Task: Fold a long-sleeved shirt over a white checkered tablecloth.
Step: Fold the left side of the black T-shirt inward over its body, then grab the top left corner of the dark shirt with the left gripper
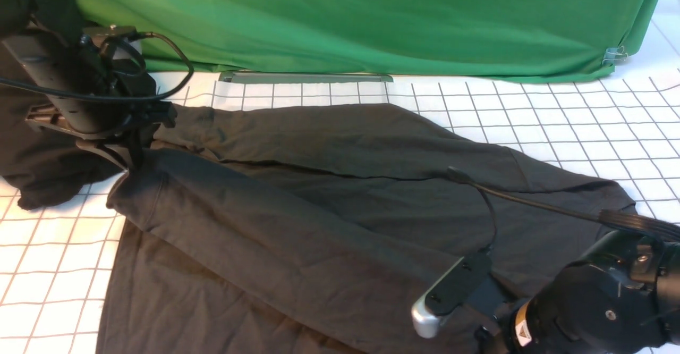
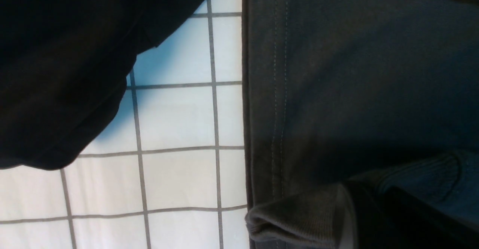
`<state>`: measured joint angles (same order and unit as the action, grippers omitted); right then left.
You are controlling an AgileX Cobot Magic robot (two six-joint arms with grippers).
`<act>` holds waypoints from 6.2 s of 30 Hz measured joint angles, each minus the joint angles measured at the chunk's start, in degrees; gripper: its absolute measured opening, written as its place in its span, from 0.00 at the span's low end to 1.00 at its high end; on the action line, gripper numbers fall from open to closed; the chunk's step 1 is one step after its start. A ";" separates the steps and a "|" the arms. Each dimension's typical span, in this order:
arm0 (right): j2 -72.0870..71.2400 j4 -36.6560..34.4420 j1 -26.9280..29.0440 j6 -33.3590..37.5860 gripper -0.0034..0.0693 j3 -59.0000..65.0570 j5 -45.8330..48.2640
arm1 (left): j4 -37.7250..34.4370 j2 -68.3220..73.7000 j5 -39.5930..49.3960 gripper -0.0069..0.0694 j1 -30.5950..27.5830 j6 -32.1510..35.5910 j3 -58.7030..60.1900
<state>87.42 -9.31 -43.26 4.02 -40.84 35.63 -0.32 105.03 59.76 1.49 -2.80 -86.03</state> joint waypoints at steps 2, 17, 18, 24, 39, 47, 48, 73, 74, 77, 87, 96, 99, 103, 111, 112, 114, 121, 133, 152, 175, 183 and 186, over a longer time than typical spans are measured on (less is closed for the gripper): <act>-1.80 -0.10 -0.16 -1.24 0.08 0.00 2.81 | -0.06 0.00 0.19 0.11 0.00 0.08 0.00; -16.55 -0.55 -2.93 -7.56 0.08 8.38 4.95 | -1.22 0.00 2.94 0.11 0.06 0.07 0.00; -16.62 -0.55 -2.93 -7.69 0.09 8.38 4.95 | -1.22 0.00 3.36 0.11 0.06 0.07 0.00; -16.62 -1.97 -2.93 -11.55 0.49 8.42 7.76 | 0.32 0.00 3.96 0.11 0.06 0.07 0.00; -12.11 -6.58 -11.34 -9.20 0.50 3.37 0.05 | 0.32 0.00 3.33 0.11 0.06 0.19 0.00; -4.92 -2.81 -9.89 -10.25 0.48 3.37 -4.54 | 0.32 0.00 3.17 0.11 0.06 0.27 0.00; -4.11 -1.26 -8.57 -11.65 0.48 3.37 -5.19 | 0.02 0.00 3.17 0.11 0.06 0.27 -0.06; -0.08 0.53 -2.26 -12.35 0.42 3.32 -11.28 | -0.15 0.00 3.13 0.11 0.06 0.19 -0.24; -0.08 0.67 -2.52 -11.60 0.33 3.32 -11.25 | -0.15 0.00 3.13 0.11 0.06 0.19 -0.24; -0.08 0.78 -3.32 -10.75 0.13 3.32 -10.79 | -0.15 0.00 3.13 0.11 0.06 0.19 -0.24; -6.62 0.36 -3.49 -10.54 0.07 3.32 -2.59 | -0.15 0.00 3.13 0.11 0.06 0.25 -0.24; -17.15 -0.46 -6.42 -12.32 0.06 3.32 5.16 | -0.83 0.00 3.24 0.11 0.06 1.26 -0.24; -17.81 -0.51 -8.50 -13.55 0.06 3.32 7.17 | -1.37 0.00 3.89 0.11 0.06 1.30 -0.24; -17.87 -0.27 -11.83 -15.31 0.06 3.32 7.33 | -1.51 0.00 4.66 0.11 0.06 1.30 -0.24; -17.92 -0.62 -13.87 -17.60 0.06 3.32 13.74 | -2.64 0.00 5.62 0.11 0.10 1.50 -0.24; -17.92 -0.03 -13.93 -17.97 0.06 3.32 13.79 | -2.83 0.00 5.61 0.11 0.10 1.50 -0.24; -17.92 0.03 -14.00 -18.02 0.06 3.32 13.79 | -2.89 0.00 5.66 0.11 0.10 1.50 -0.24; -17.92 -0.51 -14.04 -18.02 0.10 3.38 15.28 | -3.09 0.00 5.47 0.11 0.10 1.50 -0.24; -17.92 -0.22 -14.29 -19.17 0.36 3.45 15.97 | -2.55 0.00 4.45 0.20 0.10 2.80 -0.24; -8.21 11.42 -14.29 -25.92 0.76 3.45 1.98 | -2.33 0.00 7.17 0.38 0.10 2.80 -0.28; -13.02 7.24 -16.27 -25.55 0.05 3.49 13.67 | -6.45 -0.05 9.55 0.08 0.10 4.50 -0.28; -13.02 9.31 -16.65 -26.84 0.51 3.49 4.09 | -6.55 -0.05 9.56 0.08 0.10 4.83 -0.30; -11.72 10.06 -16.65 -26.16 0.62 3.49 2.09 | -6.97 -0.10 9.56 0.08 0.05 4.95 -0.35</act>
<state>75.70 0.75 -59.91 -22.13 -37.36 37.73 -7.29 104.93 69.32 1.54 2.16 -86.38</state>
